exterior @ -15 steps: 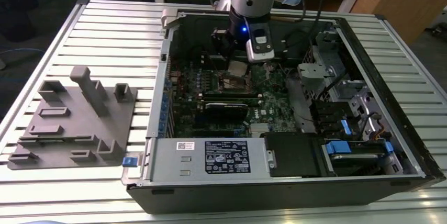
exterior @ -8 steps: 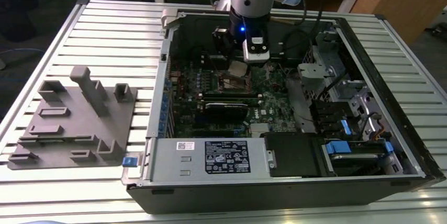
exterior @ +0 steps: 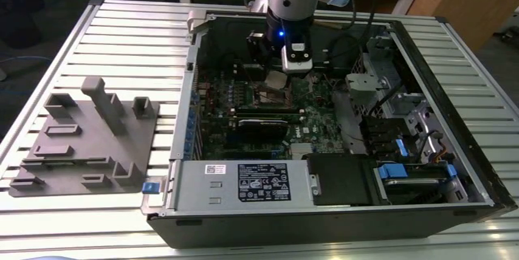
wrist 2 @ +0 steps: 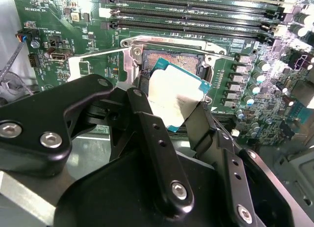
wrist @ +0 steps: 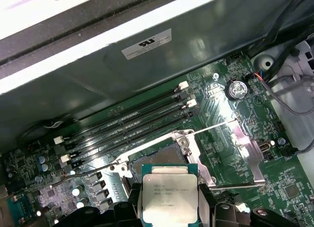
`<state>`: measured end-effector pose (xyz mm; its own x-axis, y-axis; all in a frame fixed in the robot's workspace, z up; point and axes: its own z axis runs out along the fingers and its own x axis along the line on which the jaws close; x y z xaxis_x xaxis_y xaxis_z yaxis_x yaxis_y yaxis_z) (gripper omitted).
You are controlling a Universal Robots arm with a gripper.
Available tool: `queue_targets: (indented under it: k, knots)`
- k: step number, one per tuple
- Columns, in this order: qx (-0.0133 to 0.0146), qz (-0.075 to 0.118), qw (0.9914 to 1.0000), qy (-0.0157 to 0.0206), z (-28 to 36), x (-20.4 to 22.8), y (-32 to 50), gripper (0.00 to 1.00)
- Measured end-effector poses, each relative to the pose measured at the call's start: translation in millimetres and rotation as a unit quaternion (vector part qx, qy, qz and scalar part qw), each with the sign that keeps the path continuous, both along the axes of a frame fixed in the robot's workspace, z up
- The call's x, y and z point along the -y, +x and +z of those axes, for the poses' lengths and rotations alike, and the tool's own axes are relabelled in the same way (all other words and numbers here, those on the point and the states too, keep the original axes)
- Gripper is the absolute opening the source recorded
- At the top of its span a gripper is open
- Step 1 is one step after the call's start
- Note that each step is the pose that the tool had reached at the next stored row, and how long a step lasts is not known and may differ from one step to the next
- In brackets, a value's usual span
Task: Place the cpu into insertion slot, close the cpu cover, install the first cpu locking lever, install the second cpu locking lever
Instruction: 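Place the cpu into insertion slot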
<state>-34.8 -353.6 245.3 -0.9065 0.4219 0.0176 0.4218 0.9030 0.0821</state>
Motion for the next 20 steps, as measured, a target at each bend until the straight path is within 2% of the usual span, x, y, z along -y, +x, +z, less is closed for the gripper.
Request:
queue_targets:
  k: [6,9,11,14,16,20]
  knots:
    - [0.0000,-0.002,1.00000,0.0000,0.0,0.0,0.0,0.54]
    - [0.0000,-0.022,0.99977,0.0000,-0.4,0.0,0.0,0.54]
    - [0.0000,-0.040,0.99922,0.0000,-0.7,0.0,0.0,0.54]
    - [0.0000,-0.067,0.99776,-0.0001,-1.0,0.0,0.0,0.54]
    - [0.0000,-0.085,0.99639,-0.0001,-1.2,0.0,0.0,0.54]
    - [0.0000,-0.121,0.99269,-0.0005,-1.3,0.0,0.0,0.54]
